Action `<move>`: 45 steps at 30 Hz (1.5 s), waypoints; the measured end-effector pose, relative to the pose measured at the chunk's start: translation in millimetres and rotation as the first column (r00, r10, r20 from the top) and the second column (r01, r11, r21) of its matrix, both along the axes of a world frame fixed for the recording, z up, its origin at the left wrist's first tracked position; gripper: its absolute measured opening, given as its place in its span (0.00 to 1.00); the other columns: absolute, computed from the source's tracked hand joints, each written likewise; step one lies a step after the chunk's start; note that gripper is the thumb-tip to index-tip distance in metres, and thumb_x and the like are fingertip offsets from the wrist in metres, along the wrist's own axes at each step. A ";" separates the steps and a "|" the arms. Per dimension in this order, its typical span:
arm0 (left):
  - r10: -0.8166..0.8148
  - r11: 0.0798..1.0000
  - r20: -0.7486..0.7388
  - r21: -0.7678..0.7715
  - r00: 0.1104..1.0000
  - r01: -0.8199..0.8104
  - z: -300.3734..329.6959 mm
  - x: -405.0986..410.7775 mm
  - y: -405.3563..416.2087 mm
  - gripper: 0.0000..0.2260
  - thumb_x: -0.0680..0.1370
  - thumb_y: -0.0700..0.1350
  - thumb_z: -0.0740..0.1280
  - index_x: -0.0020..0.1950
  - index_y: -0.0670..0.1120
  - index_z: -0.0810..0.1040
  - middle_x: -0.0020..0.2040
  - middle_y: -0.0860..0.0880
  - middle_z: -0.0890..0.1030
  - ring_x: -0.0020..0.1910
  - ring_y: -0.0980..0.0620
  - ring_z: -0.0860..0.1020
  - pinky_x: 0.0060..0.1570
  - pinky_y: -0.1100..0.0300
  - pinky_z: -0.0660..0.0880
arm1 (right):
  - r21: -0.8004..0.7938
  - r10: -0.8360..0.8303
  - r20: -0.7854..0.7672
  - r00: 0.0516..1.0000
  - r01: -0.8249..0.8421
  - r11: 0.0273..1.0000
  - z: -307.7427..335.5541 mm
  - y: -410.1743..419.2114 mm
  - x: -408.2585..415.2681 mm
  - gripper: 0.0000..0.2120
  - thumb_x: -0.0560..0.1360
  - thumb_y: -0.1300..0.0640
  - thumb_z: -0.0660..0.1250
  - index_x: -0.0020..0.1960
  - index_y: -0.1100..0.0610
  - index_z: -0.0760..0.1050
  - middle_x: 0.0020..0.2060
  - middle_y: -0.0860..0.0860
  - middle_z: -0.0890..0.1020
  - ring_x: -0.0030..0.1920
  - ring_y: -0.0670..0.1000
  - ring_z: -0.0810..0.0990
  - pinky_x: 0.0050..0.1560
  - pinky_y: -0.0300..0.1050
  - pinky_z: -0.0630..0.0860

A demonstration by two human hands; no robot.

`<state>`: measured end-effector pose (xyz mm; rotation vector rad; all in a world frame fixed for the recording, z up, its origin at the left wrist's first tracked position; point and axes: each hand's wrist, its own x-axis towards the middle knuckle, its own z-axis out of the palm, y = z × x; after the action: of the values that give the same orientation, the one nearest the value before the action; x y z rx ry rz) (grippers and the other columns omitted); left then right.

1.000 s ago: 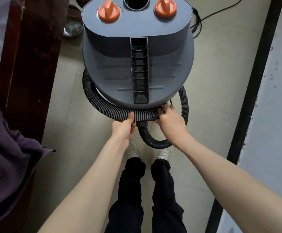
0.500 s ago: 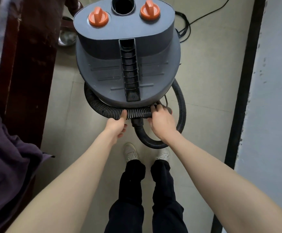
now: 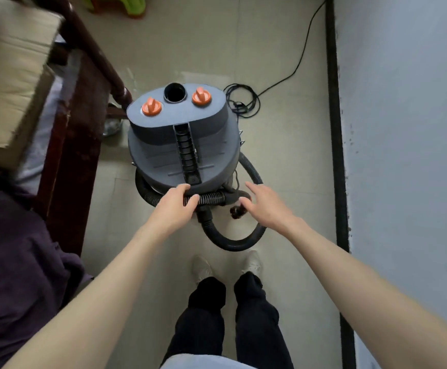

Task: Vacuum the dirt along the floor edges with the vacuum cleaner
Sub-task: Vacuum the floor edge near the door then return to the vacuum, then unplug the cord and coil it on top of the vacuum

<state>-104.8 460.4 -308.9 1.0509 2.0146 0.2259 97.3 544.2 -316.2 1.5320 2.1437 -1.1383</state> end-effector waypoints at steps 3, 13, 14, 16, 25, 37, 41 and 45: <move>-0.162 0.970 -0.127 0.161 0.979 0.181 57.6 3.7 24.4 0.24 0.81 0.54 0.59 0.76 0.48 0.61 0.73 0.47 0.66 0.71 0.47 0.64 0.68 0.50 0.63 | 0.145 0.027 -0.029 0.999 -0.023 0.989 62.2 19.3 17.8 0.29 0.81 0.47 0.59 0.78 0.55 0.58 0.73 0.56 0.67 0.73 0.56 0.64 0.72 0.54 0.62; -0.234 0.705 -0.568 0.460 0.789 0.540 237.1 63.4 120.2 0.27 0.80 0.57 0.56 0.78 0.53 0.54 0.78 0.47 0.57 0.77 0.44 0.53 0.73 0.43 0.49 | 0.668 0.105 0.065 0.992 -0.122 0.735 259.7 93.3 98.5 0.34 0.79 0.38 0.56 0.80 0.48 0.48 0.79 0.52 0.54 0.78 0.52 0.52 0.77 0.59 0.47; -0.216 0.682 -0.588 0.480 0.779 0.552 250.7 73.1 128.8 0.28 0.79 0.58 0.55 0.78 0.54 0.53 0.78 0.47 0.57 0.77 0.44 0.53 0.73 0.42 0.48 | 0.697 0.102 0.065 0.993 -0.119 0.707 273.4 100.4 110.1 0.35 0.79 0.37 0.56 0.80 0.47 0.46 0.79 0.51 0.53 0.78 0.52 0.50 0.77 0.59 0.46; -0.181 0.657 -0.614 0.505 0.768 0.559 271.1 91.1 142.3 0.29 0.78 0.60 0.53 0.78 0.54 0.52 0.78 0.47 0.55 0.77 0.43 0.51 0.72 0.41 0.45 | 0.739 0.101 0.069 0.992 -0.119 0.663 295.0 113.3 131.7 0.36 0.78 0.35 0.55 0.80 0.46 0.45 0.80 0.51 0.50 0.79 0.52 0.48 0.76 0.60 0.43; -0.150 0.661 -0.642 0.501 0.752 0.559 305.5 191.0 215.4 0.29 0.79 0.60 0.50 0.78 0.58 0.45 0.79 0.51 0.48 0.77 0.46 0.43 0.72 0.43 0.36 | 0.786 0.075 0.098 0.992 -0.123 0.606 335.0 187.1 230.7 0.37 0.78 0.34 0.52 0.80 0.45 0.42 0.80 0.51 0.47 0.79 0.52 0.45 0.76 0.61 0.42; -0.212 0.756 -0.588 0.408 0.781 0.513 244.9 194.7 373.9 0.29 0.80 0.60 0.52 0.78 0.58 0.44 0.79 0.51 0.47 0.77 0.47 0.42 0.72 0.42 0.38 | 0.727 0.030 0.107 0.994 -0.099 0.679 284.2 359.8 242.3 0.35 0.80 0.36 0.53 0.80 0.45 0.42 0.80 0.51 0.48 0.79 0.52 0.45 0.75 0.59 0.40; -0.228 0.773 -0.556 0.396 0.799 0.496 231.7 172.1 478.8 0.29 0.80 0.61 0.52 0.78 0.58 0.44 0.79 0.51 0.48 0.77 0.46 0.42 0.73 0.41 0.39 | 0.704 -0.001 0.149 0.989 -0.106 0.703 272.8 460.5 225.6 0.34 0.80 0.38 0.53 0.80 0.46 0.42 0.80 0.52 0.48 0.79 0.52 0.46 0.75 0.59 0.40; -0.258 0.759 -0.552 0.392 0.793 0.519 232.0 153.7 578.0 0.29 0.80 0.60 0.52 0.78 0.58 0.44 0.79 0.52 0.48 0.77 0.47 0.42 0.72 0.42 0.38 | 0.696 -0.023 0.154 0.988 -0.092 0.712 272.2 556.2 203.4 0.33 0.81 0.39 0.53 0.80 0.47 0.43 0.80 0.52 0.49 0.79 0.52 0.46 0.76 0.58 0.40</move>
<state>49.0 1038.3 -76.9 2.0414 2.1200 0.3305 300.8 1100.4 -44.1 1.7563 2.6306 -0.1243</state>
